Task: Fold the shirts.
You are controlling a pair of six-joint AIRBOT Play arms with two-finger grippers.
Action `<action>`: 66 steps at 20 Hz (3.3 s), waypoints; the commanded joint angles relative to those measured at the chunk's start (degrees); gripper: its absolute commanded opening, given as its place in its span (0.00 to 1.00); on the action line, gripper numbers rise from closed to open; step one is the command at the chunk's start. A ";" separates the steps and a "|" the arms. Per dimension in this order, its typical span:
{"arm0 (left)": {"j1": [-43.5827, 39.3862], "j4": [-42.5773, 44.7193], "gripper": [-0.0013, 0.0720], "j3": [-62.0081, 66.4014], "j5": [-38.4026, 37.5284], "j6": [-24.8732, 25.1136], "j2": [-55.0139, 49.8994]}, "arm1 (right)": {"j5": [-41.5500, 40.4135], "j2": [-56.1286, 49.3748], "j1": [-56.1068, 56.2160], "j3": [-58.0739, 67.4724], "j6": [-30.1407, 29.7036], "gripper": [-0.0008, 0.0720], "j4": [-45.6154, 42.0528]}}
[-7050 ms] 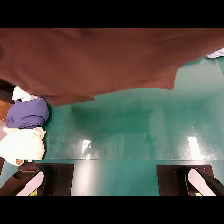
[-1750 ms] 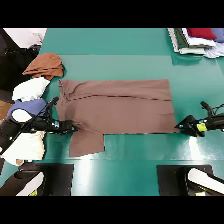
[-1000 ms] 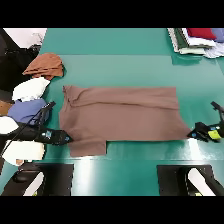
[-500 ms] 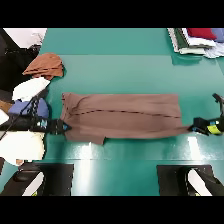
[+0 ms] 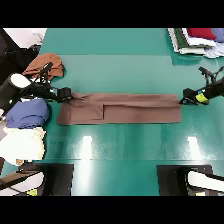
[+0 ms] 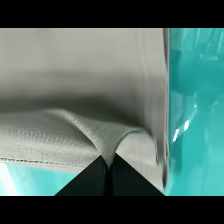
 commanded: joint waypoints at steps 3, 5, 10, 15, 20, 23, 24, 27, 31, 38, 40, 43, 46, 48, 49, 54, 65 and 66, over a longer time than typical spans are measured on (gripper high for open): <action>0.07 0.24 0.46 3.69 8.39 1.42 -5.51 | -2.27 -12.48 -1.18 11.72 0.15 0.25 9.27; 0.07 0.17 0.75 4.59 7.28 1.44 -5.46 | -1.97 -15.98 -2.80 16.02 0.13 0.54 14.03; 0.07 0.42 0.68 10.12 -1.88 1.49 -5.25 | 10.97 -17.22 -8.26 17.94 -5.25 0.54 12.79; -0.13 -0.11 0.05 10.51 -4.26 1.46 -5.27 | 10.54 -15.58 -15.17 6.36 -13.07 0.84 12.04; -4.59 0.07 0.05 10.40 -0.76 1.42 -5.51 | 6.80 -20.09 -15.23 0.44 -19.28 0.82 20.57; -7.45 0.02 0.05 10.43 1.40 0.79 -6.01 | 4.94 -21.31 -11.43 0.15 -19.61 0.61 21.35; -8.24 -0.07 0.05 10.43 1.07 0.68 -6.45 | 4.87 -21.31 -10.38 0.17 -20.06 0.59 21.29; -10.75 -0.39 0.05 10.45 0.76 -0.44 -8.35 | 6.54 -21.29 -8.20 0.17 -22.80 0.10 21.22; -15.96 -4.42 0.05 10.73 3.13 -0.50 -12.59 | 9.25 -17.59 -8.04 0.17 -22.77 0.03 21.44; -27.76 -5.22 0.05 20.15 3.78 -0.55 -24.87 | 13.42 -2.21 -2.71 9.03 -9.97 0.03 21.44; -30.45 -6.19 0.05 22.91 3.91 -0.55 -27.26 | 13.35 -0.42 0.96 14.47 -6.49 0.03 21.46; -33.77 -6.71 0.05 24.63 4.13 -0.57 -29.09 | 13.14 -0.37 6.51 21.57 -2.47 0.03 21.46; -35.95 -6.64 0.05 24.63 4.26 -0.57 -30.18 | 13.29 -2.19 11.15 27.98 -0.24 0.03 21.46; -36.54 -6.58 0.05 24.63 4.31 -0.57 -31.43 | 13.35 -3.69 13.70 31.76 0.61 0.03 21.46; -36.52 -6.64 0.05 24.63 4.26 -1.11 -32.09 | 13.38 -4.63 14.95 33.75 1.05 0.03 21.46; -36.17 -6.01 0.05 24.68 3.85 -1.77 -32.57 | 13.35 -7.85 20.11 40.72 1.22 0.03 21.49; -15.50 10.19 0.05 24.76 -4.55 -1.57 -8.96 | 8.09 -16.17 32.96 48.22 -2.80 0.03 30.80; -12.24 12.35 0.05 24.76 -4.55 -1.57 -6.01 | 5.38 -17.46 35.10 48.22 -4.61 0.03 33.62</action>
